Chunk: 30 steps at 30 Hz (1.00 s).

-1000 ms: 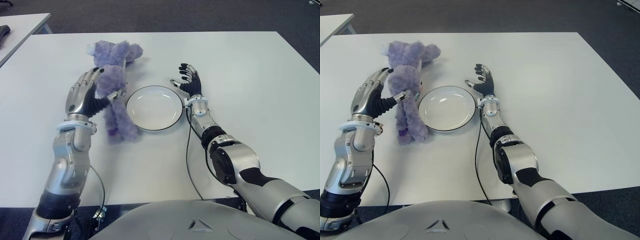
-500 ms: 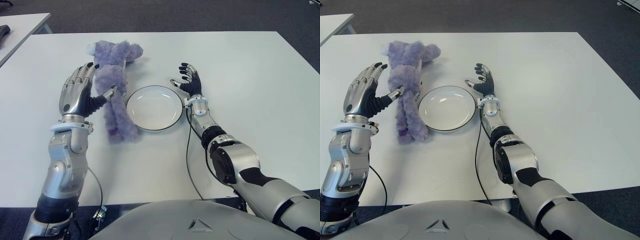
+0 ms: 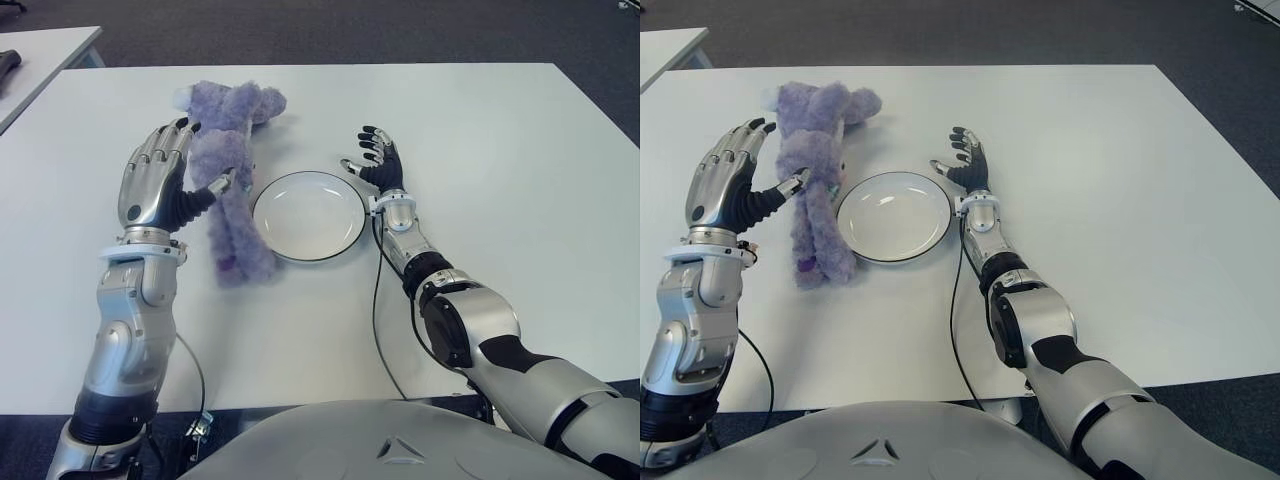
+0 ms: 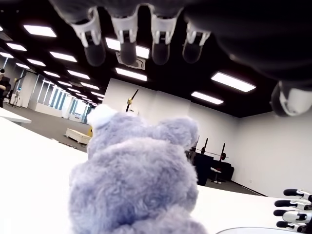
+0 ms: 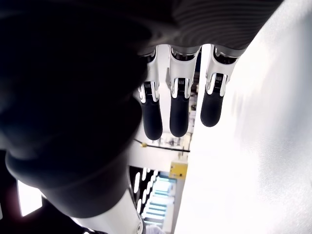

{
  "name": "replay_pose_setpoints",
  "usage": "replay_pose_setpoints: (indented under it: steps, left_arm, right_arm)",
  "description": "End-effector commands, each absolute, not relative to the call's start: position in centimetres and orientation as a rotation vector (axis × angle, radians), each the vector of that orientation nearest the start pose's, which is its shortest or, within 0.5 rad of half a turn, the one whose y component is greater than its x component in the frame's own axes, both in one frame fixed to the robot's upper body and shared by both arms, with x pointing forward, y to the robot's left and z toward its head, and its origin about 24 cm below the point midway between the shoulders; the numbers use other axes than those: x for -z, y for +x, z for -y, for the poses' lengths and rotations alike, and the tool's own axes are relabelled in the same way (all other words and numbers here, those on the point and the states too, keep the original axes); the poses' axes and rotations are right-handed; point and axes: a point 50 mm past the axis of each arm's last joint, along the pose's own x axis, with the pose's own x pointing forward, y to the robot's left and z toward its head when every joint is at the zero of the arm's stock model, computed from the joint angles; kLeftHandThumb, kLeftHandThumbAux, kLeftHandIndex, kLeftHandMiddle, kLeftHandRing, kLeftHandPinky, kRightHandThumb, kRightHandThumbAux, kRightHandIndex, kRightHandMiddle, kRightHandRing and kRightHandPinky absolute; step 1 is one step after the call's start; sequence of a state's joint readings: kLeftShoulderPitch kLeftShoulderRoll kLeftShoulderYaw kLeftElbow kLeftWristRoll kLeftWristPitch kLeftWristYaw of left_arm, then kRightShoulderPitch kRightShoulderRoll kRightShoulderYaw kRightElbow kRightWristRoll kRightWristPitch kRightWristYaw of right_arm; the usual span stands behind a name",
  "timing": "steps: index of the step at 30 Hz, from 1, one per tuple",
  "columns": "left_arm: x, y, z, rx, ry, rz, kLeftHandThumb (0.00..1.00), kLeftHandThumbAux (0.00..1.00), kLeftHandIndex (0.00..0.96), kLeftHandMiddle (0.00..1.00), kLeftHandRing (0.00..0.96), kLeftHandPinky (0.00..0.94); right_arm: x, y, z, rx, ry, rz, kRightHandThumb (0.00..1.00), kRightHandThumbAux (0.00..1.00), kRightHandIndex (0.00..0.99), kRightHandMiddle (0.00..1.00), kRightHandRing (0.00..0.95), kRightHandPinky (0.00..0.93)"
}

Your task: Put the doll into the plate.

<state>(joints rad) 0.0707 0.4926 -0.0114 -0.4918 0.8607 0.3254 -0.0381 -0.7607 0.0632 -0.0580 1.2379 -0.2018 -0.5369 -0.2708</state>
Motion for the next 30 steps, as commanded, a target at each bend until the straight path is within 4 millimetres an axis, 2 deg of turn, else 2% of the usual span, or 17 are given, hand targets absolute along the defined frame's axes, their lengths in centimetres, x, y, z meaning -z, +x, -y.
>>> replay_pose_setpoints:
  steps: [1, 9, 10, 12, 30]
  left_arm:
    - [-13.9, 24.3, -22.4, -0.243, 1.313, 0.139, 0.268, 0.260, 0.000, 0.000, 0.000, 0.014]
    - [-12.5, 27.4, -22.3, -0.229, 1.290, 0.127, 0.256, 0.275, 0.000, 0.000, 0.000, 0.081]
    - [-12.4, 27.6, -22.3, -0.230, 1.285, 0.127, 0.257, 0.282, 0.000, 0.000, 0.004, 0.160]
    - [-12.2, 27.9, -22.4, -0.233, 1.277, 0.129, 0.264, 0.285, 0.000, 0.000, 0.011, 0.188]
    - [-11.1, 29.9, -23.6, -0.259, 1.236, 0.117, 0.283, 0.300, 0.000, 0.000, 0.038, 0.142]
  right_arm:
    - [5.5, 29.1, 9.5, -0.016, -0.189, -0.358, 0.217, 0.974, 0.175, 0.240, 0.211, 0.220]
    - [5.5, 29.1, 9.5, -0.018, -0.185, -0.357, 0.245, 0.976, 0.181, 0.245, 0.215, 0.216]
    - [5.5, 29.1, 9.5, -0.018, -0.187, -0.358, 0.244, 0.974, 0.180, 0.246, 0.215, 0.217]
    - [5.6, 29.1, 9.5, -0.019, -0.188, -0.357, 0.243, 0.974, 0.179, 0.245, 0.214, 0.217]
    - [5.6, 29.1, 9.5, -0.016, -0.174, -0.365, 0.206, 0.972, 0.179, 0.250, 0.217, 0.213]
